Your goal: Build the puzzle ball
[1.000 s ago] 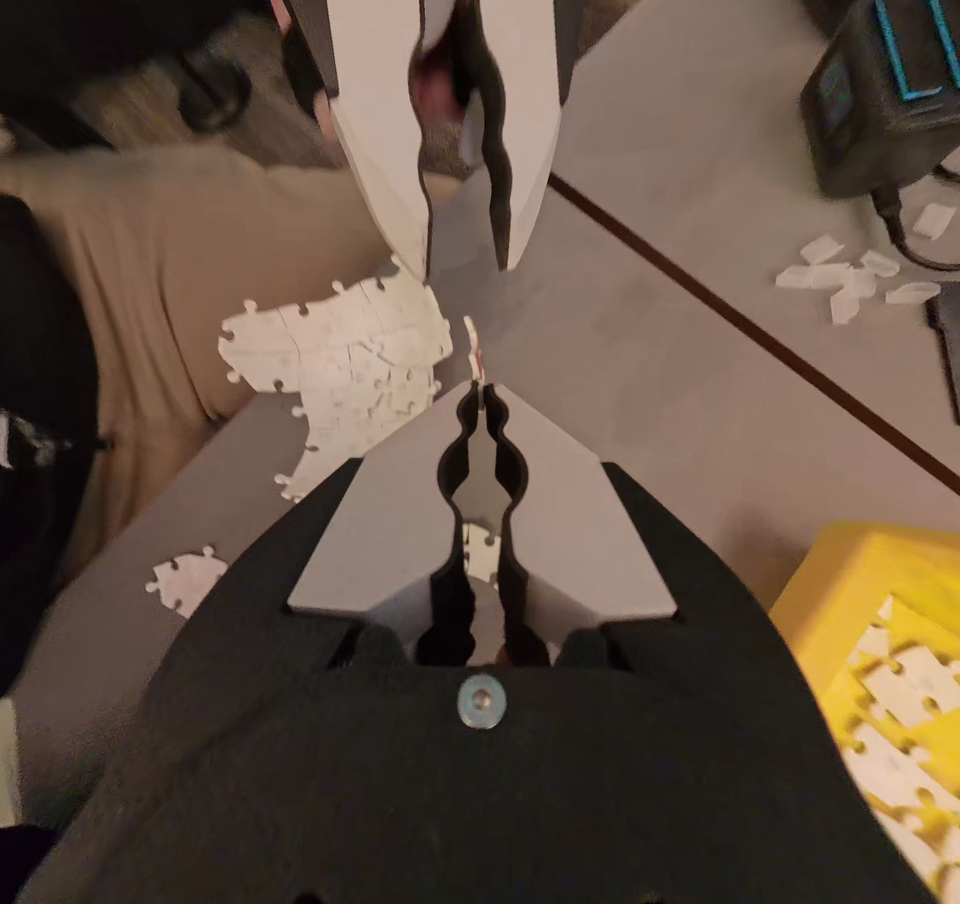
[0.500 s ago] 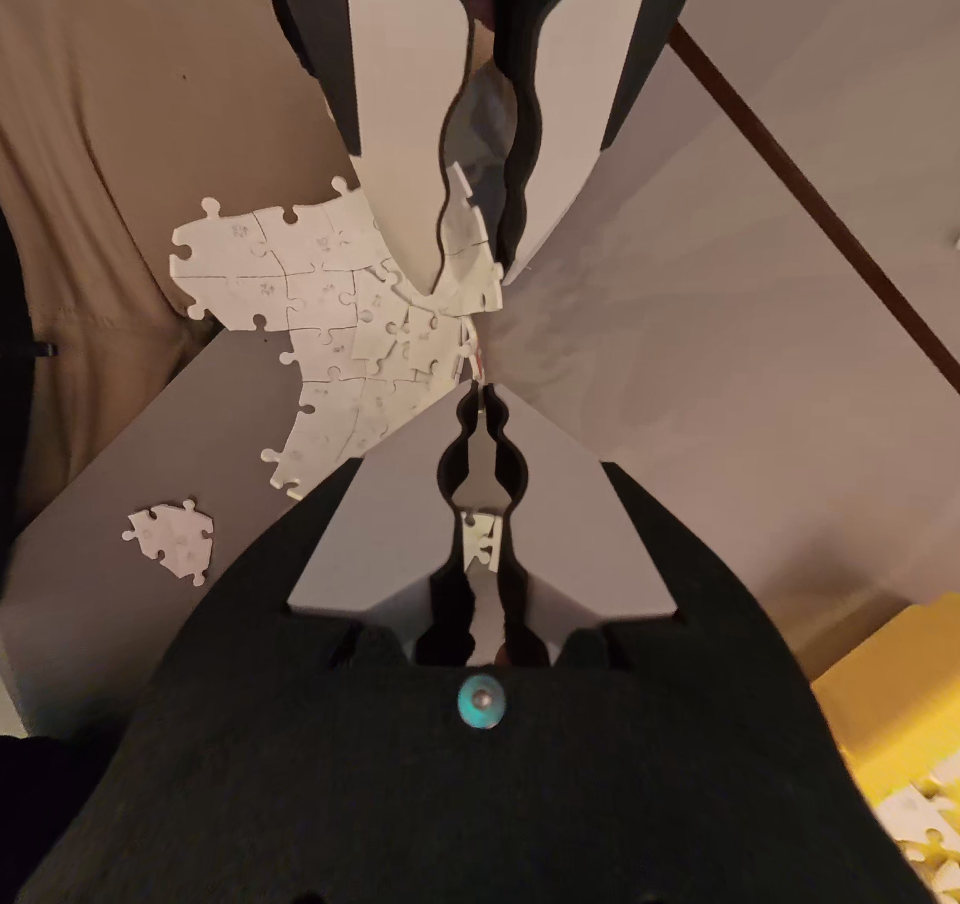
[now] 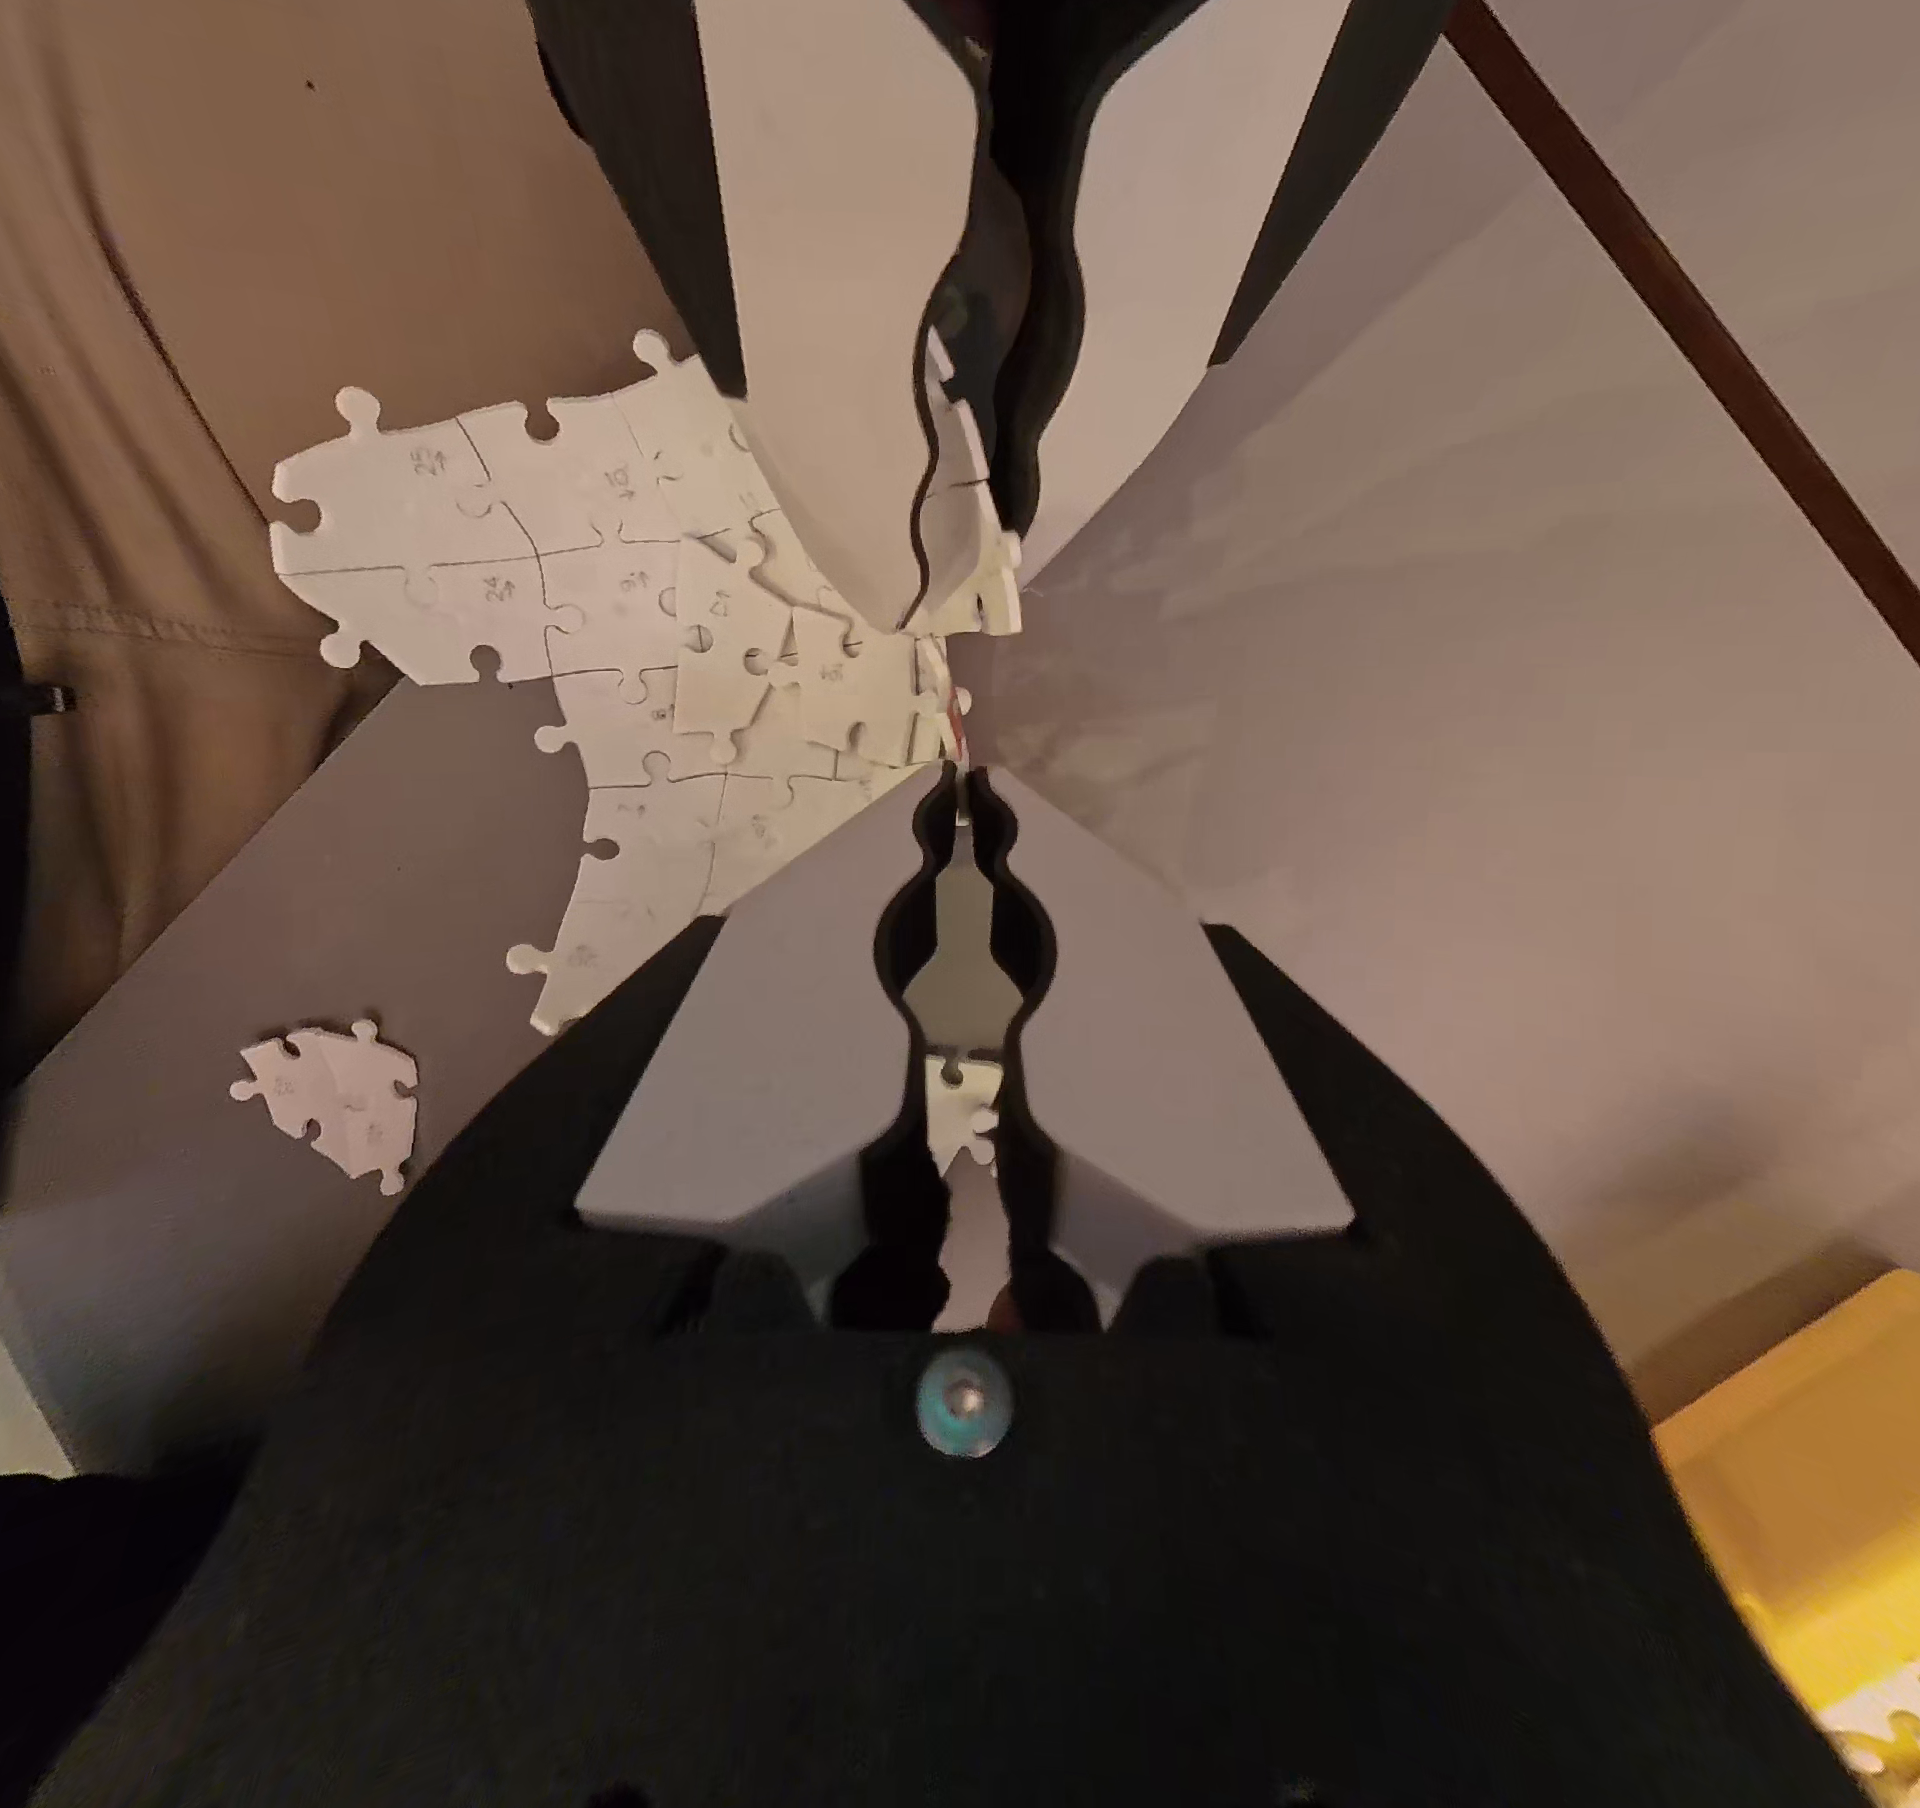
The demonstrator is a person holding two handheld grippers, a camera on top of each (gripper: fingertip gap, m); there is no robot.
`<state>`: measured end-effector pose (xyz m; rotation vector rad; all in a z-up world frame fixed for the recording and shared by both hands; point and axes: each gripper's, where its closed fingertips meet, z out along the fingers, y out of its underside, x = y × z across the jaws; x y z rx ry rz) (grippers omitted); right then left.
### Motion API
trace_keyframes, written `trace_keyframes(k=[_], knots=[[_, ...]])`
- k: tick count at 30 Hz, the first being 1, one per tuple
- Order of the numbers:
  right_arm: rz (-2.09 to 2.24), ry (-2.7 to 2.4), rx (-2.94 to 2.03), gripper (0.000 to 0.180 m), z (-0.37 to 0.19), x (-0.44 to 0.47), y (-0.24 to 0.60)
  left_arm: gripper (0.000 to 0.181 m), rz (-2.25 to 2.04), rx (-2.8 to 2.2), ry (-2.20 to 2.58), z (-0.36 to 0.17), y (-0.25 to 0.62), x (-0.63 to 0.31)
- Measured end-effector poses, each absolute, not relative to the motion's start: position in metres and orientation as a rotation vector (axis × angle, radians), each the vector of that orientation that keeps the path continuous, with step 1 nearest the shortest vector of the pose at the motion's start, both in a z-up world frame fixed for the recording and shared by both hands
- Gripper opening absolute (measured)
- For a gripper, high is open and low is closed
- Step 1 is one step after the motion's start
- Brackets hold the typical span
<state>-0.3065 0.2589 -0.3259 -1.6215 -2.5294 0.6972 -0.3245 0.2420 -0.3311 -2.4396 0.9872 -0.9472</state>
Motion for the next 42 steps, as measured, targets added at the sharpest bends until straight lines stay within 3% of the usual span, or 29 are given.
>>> trace_keyframes(k=[16,26,42], knots=[[0.698,-2.465,-1.765,0.003,-0.3277,-0.3086,0.2616,0.016,-0.936,-2.418,1.005,-0.3298,0.2438,-0.3205],[0.666,-2.441,-1.825,0.013,-0.3329,-0.3096,0.2631,0.013,-0.941,-2.41,0.997,-0.3291,0.2451,-0.3188],[0.677,-2.408,-1.901,0.01,-0.3339,-0.3108,0.2607,0.018,-0.97,-2.404,0.992,-0.3283,0.2434,-0.3163]])
